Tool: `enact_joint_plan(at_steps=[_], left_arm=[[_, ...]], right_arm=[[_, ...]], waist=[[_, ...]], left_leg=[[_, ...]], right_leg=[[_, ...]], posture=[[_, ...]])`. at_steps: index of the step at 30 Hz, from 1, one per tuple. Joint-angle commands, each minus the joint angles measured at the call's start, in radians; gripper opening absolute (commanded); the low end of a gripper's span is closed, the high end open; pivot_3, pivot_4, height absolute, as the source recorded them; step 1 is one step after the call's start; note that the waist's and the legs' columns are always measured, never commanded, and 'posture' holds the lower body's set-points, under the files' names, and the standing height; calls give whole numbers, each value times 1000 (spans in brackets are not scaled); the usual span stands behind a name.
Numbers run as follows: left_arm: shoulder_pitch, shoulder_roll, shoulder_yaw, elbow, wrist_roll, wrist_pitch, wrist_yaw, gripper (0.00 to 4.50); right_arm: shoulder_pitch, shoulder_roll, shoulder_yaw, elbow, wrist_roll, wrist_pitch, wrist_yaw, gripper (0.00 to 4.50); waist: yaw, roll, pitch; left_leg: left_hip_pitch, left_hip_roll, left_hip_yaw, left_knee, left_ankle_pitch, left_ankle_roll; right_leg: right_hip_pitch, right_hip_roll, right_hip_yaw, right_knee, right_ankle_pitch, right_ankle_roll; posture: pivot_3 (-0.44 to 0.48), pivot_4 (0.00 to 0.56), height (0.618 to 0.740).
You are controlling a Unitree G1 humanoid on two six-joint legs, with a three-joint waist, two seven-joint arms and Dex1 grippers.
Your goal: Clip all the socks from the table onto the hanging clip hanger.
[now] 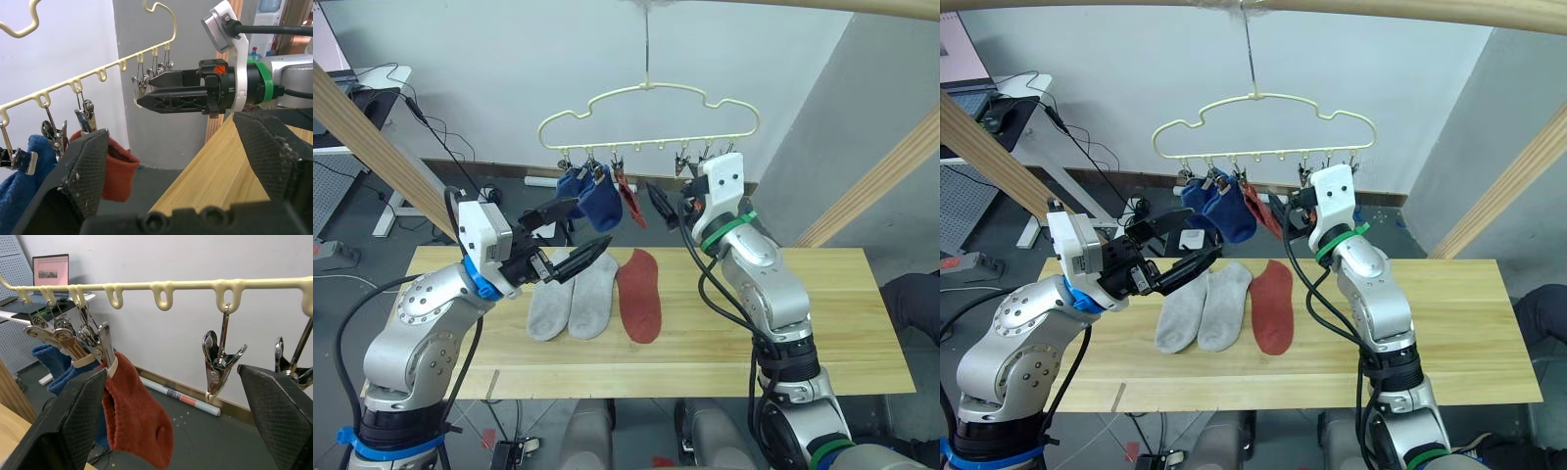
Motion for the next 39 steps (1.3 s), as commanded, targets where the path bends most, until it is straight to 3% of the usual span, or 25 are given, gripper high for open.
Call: enact_joint_plan(at_steps=[1, 39], left_arm=[[9, 5, 26, -45, -2, -16, 3, 4500], [20, -3, 3, -70, 0, 10, 47, 4500]], right_arm=[[-34, 19, 1, -10, 24, -34, 2, 4468], [-120, 50, -24, 99, 54, -83, -21, 4468]], waist=[[0, 0, 0], [0, 0, 0]], left_leg=[[0, 0, 0, 0, 0, 0], [-2, 1, 1, 1, 2, -1]], right_leg=[[-1, 0, 0, 0, 0, 0], [-5, 0, 0, 3, 0, 0]], posture=[[119, 260, 740], [125, 268, 740]])
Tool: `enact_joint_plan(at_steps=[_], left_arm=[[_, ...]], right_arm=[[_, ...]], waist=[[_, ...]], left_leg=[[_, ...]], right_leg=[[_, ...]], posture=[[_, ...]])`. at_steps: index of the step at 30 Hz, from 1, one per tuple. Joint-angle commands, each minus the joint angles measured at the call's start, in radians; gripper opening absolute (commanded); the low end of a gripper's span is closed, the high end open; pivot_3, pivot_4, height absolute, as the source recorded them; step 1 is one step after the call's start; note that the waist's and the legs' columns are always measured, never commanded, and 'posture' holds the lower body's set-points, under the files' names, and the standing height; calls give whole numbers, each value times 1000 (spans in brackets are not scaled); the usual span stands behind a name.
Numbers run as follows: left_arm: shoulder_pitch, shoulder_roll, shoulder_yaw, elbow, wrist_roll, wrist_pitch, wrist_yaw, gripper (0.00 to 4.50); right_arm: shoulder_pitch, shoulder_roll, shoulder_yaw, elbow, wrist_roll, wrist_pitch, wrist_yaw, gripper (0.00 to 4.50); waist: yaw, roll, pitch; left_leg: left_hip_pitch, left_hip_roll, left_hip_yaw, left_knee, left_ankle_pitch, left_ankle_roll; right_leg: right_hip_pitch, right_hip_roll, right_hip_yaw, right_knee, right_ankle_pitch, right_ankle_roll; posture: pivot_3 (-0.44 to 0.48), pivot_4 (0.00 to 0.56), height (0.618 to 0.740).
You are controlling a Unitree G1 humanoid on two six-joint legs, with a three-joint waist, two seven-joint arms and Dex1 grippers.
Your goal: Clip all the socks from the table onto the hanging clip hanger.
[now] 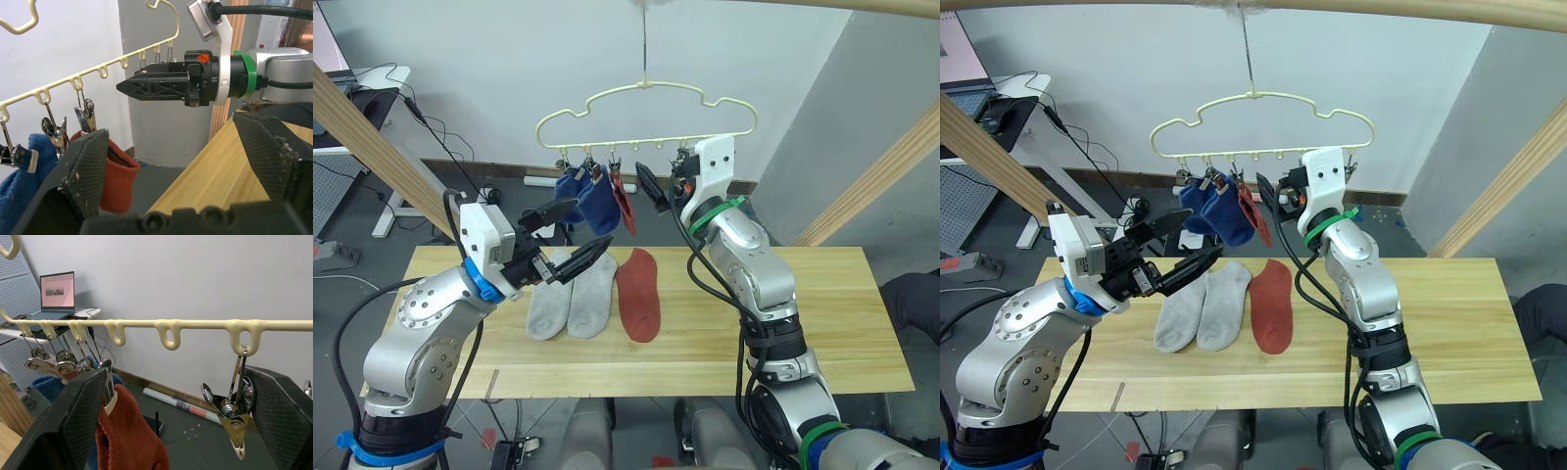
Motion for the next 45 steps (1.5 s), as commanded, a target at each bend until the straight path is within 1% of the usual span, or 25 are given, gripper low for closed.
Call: enact_joint_plan(at_steps=[1, 2, 5, 7, 10, 15, 16, 17, 28, 30, 31, 35, 45], left_arm=[[2, 0, 5, -37, -4, -1, 2, 4500], [1, 0, 5, -36, -4, -1, 1, 4500], [-5, 2, 4, -31, -4, 1, 0, 4500], [-7, 2, 4, -30, -2, 1, 0, 4500], [-8, -1, 3, -30, 1, 3, 2, 4500], [-2, -4, 0, -37, 2, 6, 5, 4500], [-2, -4, 0, -37, 3, 7, 6, 4500], [-1, -5, -1, -38, 3, 9, 8, 4500], [9, -8, -13, -52, 5, 13, 21, 4500], [7, -6, -13, -49, 6, 12, 20, 4500], [6, -6, -13, -48, 7, 12, 19, 4500], [5, -5, -12, -45, 7, 12, 16, 4500], [4, -3, -12, -42, 11, 13, 12, 4500]], right_arm=[[-16, 11, -3, -23, 18, -24, 1, 4468], [-16, 11, -4, -22, 18, -24, 0, 4468], [-17, 14, -7, -20, 22, -23, -2, 3952], [-17, 16, -10, -20, 27, -21, -2, 3300], [-19, 17, -15, -18, 31, -20, -4, 2181], [-21, 13, -20, -16, 30, -20, -6, 535], [-23, 12, -21, -14, 29, -22, -6, 278], [-24, 11, -22, -12, 29, -23, -5, 208], [-30, 1, -22, -4, 19, -17, -2, 208], [-31, 1, -20, -2, 20, -21, 2, 952], [-32, 1, -19, -1, 18, -23, 2, 1220], [-33, 3, -16, -3, 15, -26, -1, 2600], [-29, 11, -9, -10, 19, -23, 0, 2600]], waist=[[0, 0, 0], [0, 0, 0], [0, 0, 0], [0, 0, 0], [0, 0, 0], [0, 0, 0], [0, 0, 0], [0, 0, 0], [-1, 0, 0], [-1, 0, 0], [-1, 0, 0], [0, 0, 0], [0, 0, 0]], left_leg=[[0, 0, 0, 0, 0, 0], [0, 0, 0, 0, 0, 0], [0, 0, 0, 0, 0, 0], [0, 0, 0, 0, 0, 0], [0, 0, 0, 0, 0, 0], [0, 0, 0, 0, 0, 0], [0, 0, 0, 0, 0, 0], [0, 0, 0, 0, 0, 0], [0, 0, 0, 1, 0, 0], [0, 0, 0, 1, 0, 0], [0, 0, 0, 1, 0, 0], [0, 0, 0, 1, 0, 0], [0, 0, 0, 1, 0, 0]], right_leg=[[0, 0, 0, 0, 0, 0], [0, 0, 0, 0, 0, 0], [0, 0, 0, 0, 0, 0], [0, 0, 0, 0, 0, 0], [0, 0, 0, 0, 0, 0], [0, 0, 0, 0, 0, 0], [0, 0, 0, 0, 0, 0], [0, 0, 0, 0, 0, 0], [-1, 0, 0, 1, 0, 0], [-1, 0, 0, 1, 0, 0], [-1, 0, 0, 1, 0, 0], [-1, 0, 0, 1, 0, 0], [-1, 0, 0, 2, 0, 0]], posture=[[125, 268, 740], [125, 268, 740], [125, 269, 740], [124, 269, 740], [123, 270, 740], [123, 270, 740], [122, 272, 740], [122, 272, 740], [121, 272, 740], [121, 272, 740], [121, 272, 740], [121, 272, 740], [121, 272, 740]])
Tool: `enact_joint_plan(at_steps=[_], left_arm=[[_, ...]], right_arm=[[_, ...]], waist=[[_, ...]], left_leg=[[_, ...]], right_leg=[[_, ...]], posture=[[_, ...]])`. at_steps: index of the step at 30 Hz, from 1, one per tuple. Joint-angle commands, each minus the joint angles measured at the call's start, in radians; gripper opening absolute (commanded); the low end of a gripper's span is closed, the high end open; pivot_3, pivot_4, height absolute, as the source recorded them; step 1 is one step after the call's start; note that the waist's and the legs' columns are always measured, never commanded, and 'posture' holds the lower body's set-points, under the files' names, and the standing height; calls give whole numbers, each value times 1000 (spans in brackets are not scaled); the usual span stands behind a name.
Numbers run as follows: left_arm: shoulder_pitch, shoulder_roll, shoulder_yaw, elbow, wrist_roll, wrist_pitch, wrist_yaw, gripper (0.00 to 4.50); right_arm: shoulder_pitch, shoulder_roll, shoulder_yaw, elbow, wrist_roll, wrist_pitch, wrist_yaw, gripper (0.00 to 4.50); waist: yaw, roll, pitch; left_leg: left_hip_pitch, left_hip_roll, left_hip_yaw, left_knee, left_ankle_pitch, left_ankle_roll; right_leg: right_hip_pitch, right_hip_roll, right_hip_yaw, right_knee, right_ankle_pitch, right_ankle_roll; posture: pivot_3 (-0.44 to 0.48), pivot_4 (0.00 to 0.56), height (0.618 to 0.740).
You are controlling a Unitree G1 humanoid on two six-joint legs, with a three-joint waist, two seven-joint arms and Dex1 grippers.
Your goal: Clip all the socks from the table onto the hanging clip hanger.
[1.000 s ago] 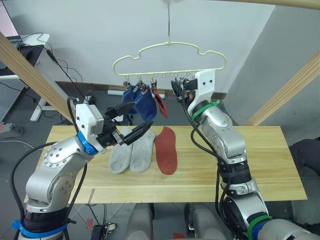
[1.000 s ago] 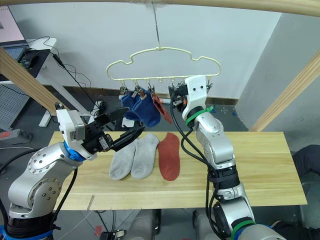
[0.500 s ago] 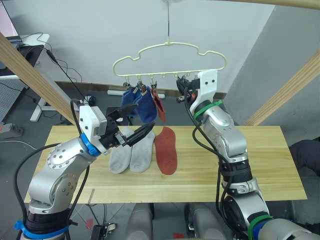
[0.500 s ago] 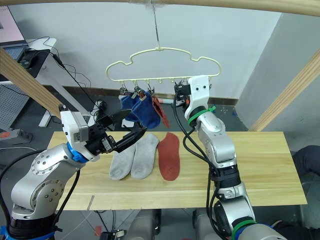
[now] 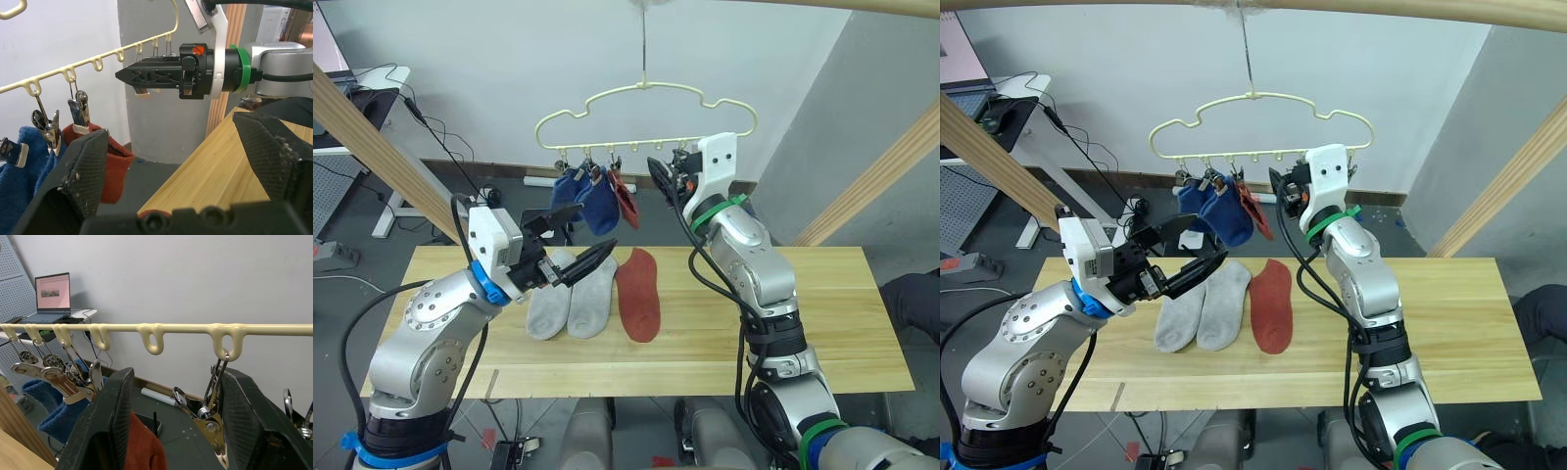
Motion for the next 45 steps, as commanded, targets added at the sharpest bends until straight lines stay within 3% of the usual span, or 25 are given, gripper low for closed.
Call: enact_joint_plan(at_steps=[1, 5, 7, 11, 14, 22, 28, 34, 39, 45], left_arm=[[-4, 8, 6, -30, 1, -4, -6, 4500], [-3, 7, 4, -34, -1, 0, -7, 4500], [-5, 7, 3, -35, -2, 3, -6, 4500], [-5, 6, 4, -39, -4, 10, -5, 4500], [1, 3, 2, -46, -5, 15, -5, 4500], [23, 6, -4, -54, 4, 19, -6, 4500], [-12, 66, -245, 113, 291, 8, -8, 4500], [-170, -56, -484, 411, 544, -40, 30, 4500], [-278, -172, -526, 635, 678, -8, 146, 4500], [-299, -246, -535, 727, 731, 3, 168, 4500]], right_arm=[[-15, 11, 6, -32, 13, -24, 0, 2600], [-15, 12, 4, -29, 11, -26, -4, 2435], [-14, 11, 2, -29, 11, -27, -5, 2001], [-10, 13, 1, -34, 11, -25, -10, 655], [-9, 13, 1, -34, 10, -27, -11, 9], [-3, 6, -2, -38, 12, -24, -8, 9], [-13, -56, -16, -28, 40, 10, 63, 9], [-13, -88, -15, -23, 49, 26, 80, 9], [-9, -92, -16, -33, 46, 36, 68, 9], [-4, -97, -23, -45, 43, 44, 53, 9]], waist=[[0, 0, 0], [0, 0, 0], [0, 0, 0], [0, 0, 0], [0, 0, 0], [0, 0, 0], [0, 0, 0], [1, 0, 0], [-7, 0, 0], [-24, 0, 0]], left_leg=[[0, 0, 0, 0, 0, 0], [0, 0, 0, 0, 0, 0], [0, 0, 0, 0, 0, 0], [0, 0, 0, 0, 0, 0], [0, 0, 0, 1, 0, 0], [0, 0, 0, 1, 0, 0], [0, -1, 1, 1, 0, 1], [0, -2, 2, 6, 0, 3], [-3, -2, 2, 13, -1, 5], [-3, -1, 0, 13, -1, 5]], right_leg=[[0, 0, 0, 0, 0, 0], [0, 0, 0, 0, 0, 0], [0, 0, 0, 0, 0, 0], [0, 0, 0, 1, 0, 0], [0, 0, 0, 1, 0, 0], [0, 0, 0, 1, 0, 0], [-1, 2, 0, 4, 0, 0], [-3, 2, 0, 9, 0, 0], [-4, 3, 0, 14, 0, 0], [-4, 3, 0, 14, 0, 0]], posture=[[121, 272, 740], [121, 267, 740], [121, 266, 740], [121, 265, 740], [122, 266, 740], [122, 266, 740], [111, 272, 740], [75, 281, 740], [45, 286, 740], [33, 293, 740]])
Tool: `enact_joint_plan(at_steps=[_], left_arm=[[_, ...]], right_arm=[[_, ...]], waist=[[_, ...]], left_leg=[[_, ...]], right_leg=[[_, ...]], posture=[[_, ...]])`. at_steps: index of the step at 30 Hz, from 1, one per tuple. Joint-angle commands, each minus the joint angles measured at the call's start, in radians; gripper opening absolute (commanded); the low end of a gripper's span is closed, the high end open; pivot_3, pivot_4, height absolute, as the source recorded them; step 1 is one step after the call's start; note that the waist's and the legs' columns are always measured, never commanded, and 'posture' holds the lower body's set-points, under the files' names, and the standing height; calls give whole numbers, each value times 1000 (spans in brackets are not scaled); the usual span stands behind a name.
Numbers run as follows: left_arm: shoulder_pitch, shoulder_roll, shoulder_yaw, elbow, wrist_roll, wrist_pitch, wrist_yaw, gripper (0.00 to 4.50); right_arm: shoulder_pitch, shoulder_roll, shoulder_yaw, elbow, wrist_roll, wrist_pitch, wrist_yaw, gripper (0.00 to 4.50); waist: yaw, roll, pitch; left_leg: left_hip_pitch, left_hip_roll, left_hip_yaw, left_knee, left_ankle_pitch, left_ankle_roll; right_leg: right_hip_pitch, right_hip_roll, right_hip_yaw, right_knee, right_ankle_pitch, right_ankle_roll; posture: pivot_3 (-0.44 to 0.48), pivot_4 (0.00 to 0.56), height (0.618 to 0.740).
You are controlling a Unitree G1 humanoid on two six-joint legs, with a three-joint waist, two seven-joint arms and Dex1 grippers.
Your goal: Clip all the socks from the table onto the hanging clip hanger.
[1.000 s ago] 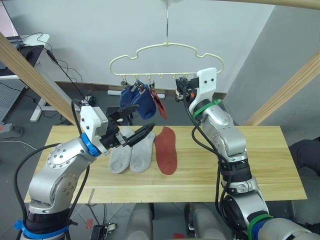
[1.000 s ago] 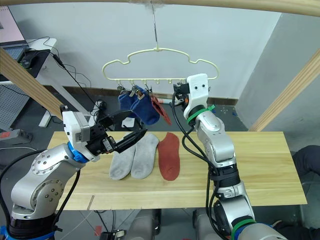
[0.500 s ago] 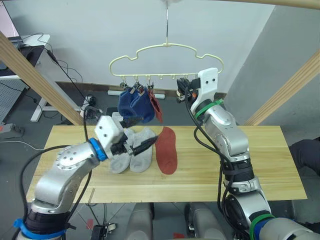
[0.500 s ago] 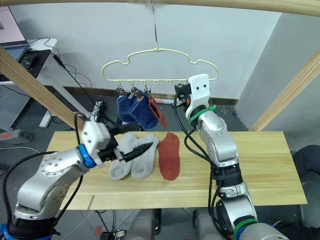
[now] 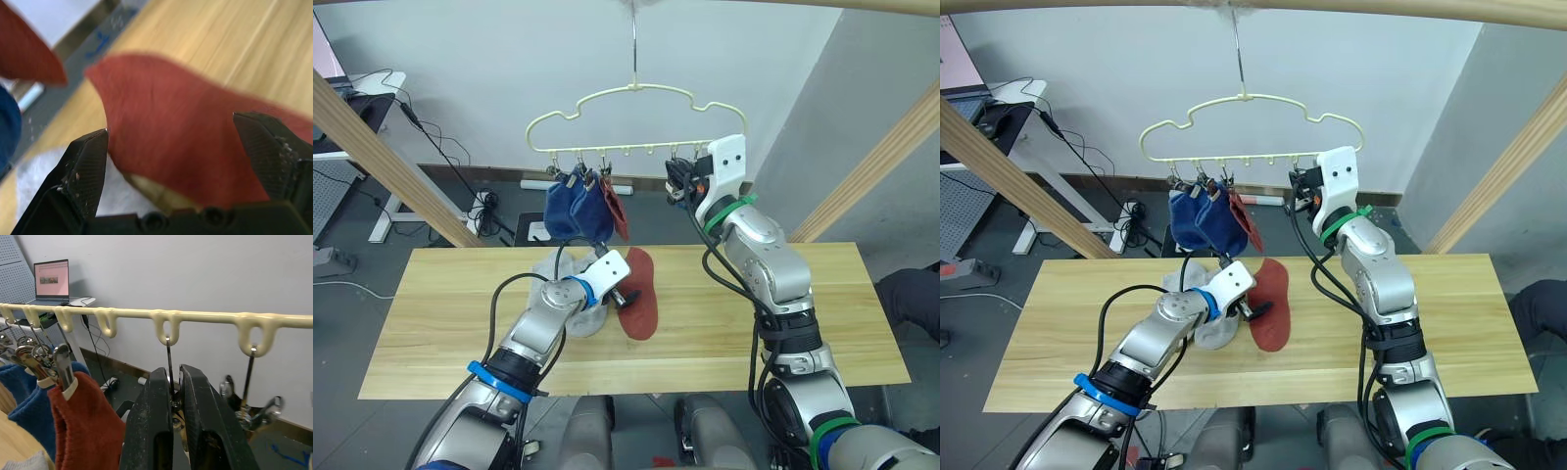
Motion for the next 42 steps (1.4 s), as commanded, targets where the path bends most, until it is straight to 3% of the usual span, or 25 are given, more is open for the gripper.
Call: enact_joint_plan(at_steps=[1, 9, 12, 23, 26, 35, 39, 42], left_arm=[[-13, -52, -17, 36, 33, -20, 16, 4500], [-40, -91, -69, 181, 119, -116, -29, 4500], [-36, -75, -91, 189, 143, -152, -81, 3896], [7, -30, -88, 160, 166, -191, -166, 663], [27, -20, -64, 114, 141, -226, -185, 37], [69, 30, 94, -53, -9, -605, -241, 37], [93, 25, 174, -151, -146, -697, -298, 37], [119, 33, 199, -199, -169, -748, -307, 37]], right_arm=[[-3, -3, -8, -49, 8, 4, -11, 9], [0, -6, -12, -55, 10, 12, -21, 9], [-1, -9, -17, -52, 10, 13, -21, 0], [-3, -13, -22, -41, 16, 13, -17, 0], [-3, -14, -22, -39, 18, 11, -13, 0], [-21, -28, -52, -45, 89, 82, 29, 0], [-46, -40, -111, -54, 169, 203, 21, 0], [-66, -30, -175, -69, 253, 325, -11, 0]], waist=[[-3, 0, 0], [-3, 0, 0], [-3, 0, 0], [-5, 0, 0], [-5, 0, 0], [-2, 0, 0], [-2, 0, 0], [-3, 0, 0]], left_leg=[[0, 0, 0, 0, 0, 0], [0, -1, -1, 1, 1, 2], [0, -1, -1, 1, 1, 2], [0, -1, -1, 0, 1, 3], [0, -1, -2, 0, 1, 3], [-1, 0, -2, 0, 1, 3], [-1, -1, -2, 0, 1, 3], [-1, 0, -2, -1, 1, 3]], right_leg=[[0, 0, 0, 0, 0, 0], [1, -1, 0, 0, 0, 0], [2, -1, 0, 1, 0, 0], [2, -1, 0, 0, 0, 0], [2, -1, 0, 1, 0, 0], [2, -3, -1, 0, 0, 0], [2, -3, -1, 0, 0, 0], [2, -3, -1, -1, 0, 0]], posture=[[30, 294, 740], [25, 297, 740], [24, 298, 740], [28, 298, 740], [46, 291, 740], [61, 282, 740], [60, 279, 740], [58, 277, 740]])
